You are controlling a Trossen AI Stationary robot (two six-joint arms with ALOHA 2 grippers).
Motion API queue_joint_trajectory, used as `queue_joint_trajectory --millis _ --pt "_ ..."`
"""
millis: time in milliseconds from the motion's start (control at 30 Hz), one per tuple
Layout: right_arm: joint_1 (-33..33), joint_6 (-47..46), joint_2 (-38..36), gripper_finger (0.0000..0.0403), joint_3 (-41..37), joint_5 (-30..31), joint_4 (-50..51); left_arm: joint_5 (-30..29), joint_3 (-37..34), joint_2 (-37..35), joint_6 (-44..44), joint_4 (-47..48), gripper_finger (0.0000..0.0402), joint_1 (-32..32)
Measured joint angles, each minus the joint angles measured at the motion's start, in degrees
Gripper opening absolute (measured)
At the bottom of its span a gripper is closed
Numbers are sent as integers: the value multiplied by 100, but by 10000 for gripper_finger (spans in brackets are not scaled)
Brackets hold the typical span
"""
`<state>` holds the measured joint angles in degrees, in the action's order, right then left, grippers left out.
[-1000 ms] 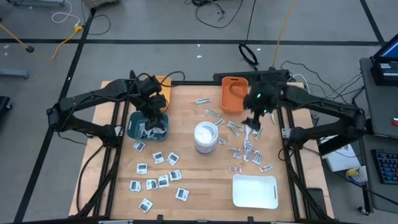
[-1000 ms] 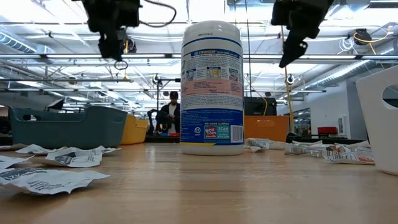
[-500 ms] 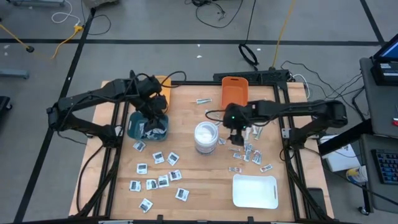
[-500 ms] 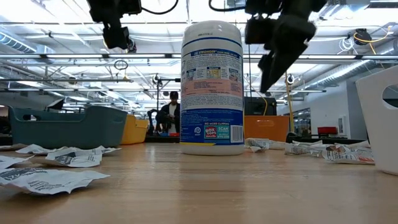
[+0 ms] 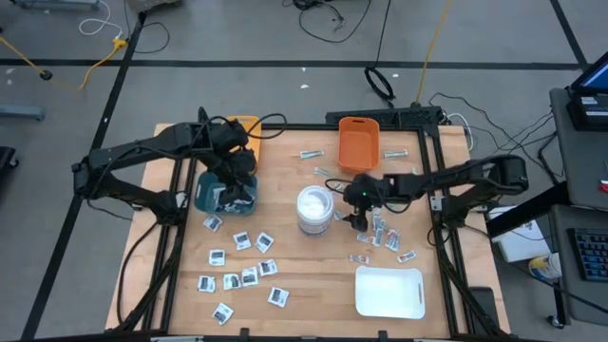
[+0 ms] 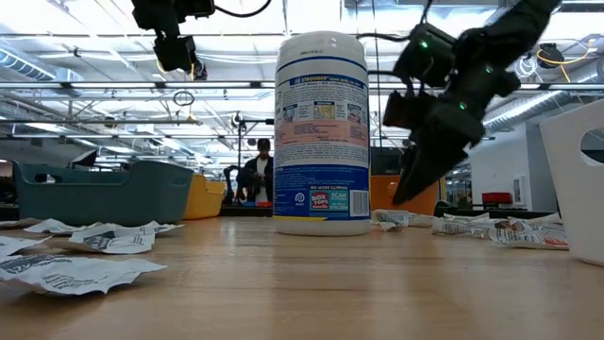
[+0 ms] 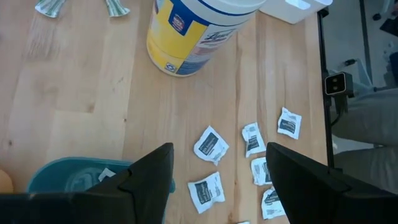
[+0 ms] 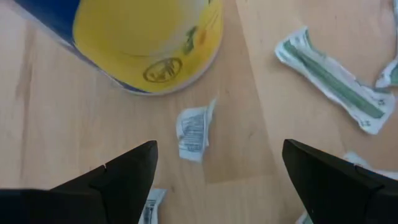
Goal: Pick & Place First Aid Supplies
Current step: Put the blue pad into the blue bin
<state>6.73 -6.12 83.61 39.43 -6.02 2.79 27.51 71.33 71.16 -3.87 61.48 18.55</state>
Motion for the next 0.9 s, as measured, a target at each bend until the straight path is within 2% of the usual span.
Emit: queue_joint_trajectory --millis 200,533,700,900 --pt "-163 42 4 321 -375 158 -621 -1 0 0 1 -1 269 0" --pt "-218 -338 531 239 -361 121 -999 -9 0 0 -51 -3 271 0" --pt "-312 -373 546 166 -366 127 -1152 -43 0 0 -55 -5 271 7" --pt "-346 -387 549 38 -366 116 -983 -180 0 0 -159 -3 271 7"
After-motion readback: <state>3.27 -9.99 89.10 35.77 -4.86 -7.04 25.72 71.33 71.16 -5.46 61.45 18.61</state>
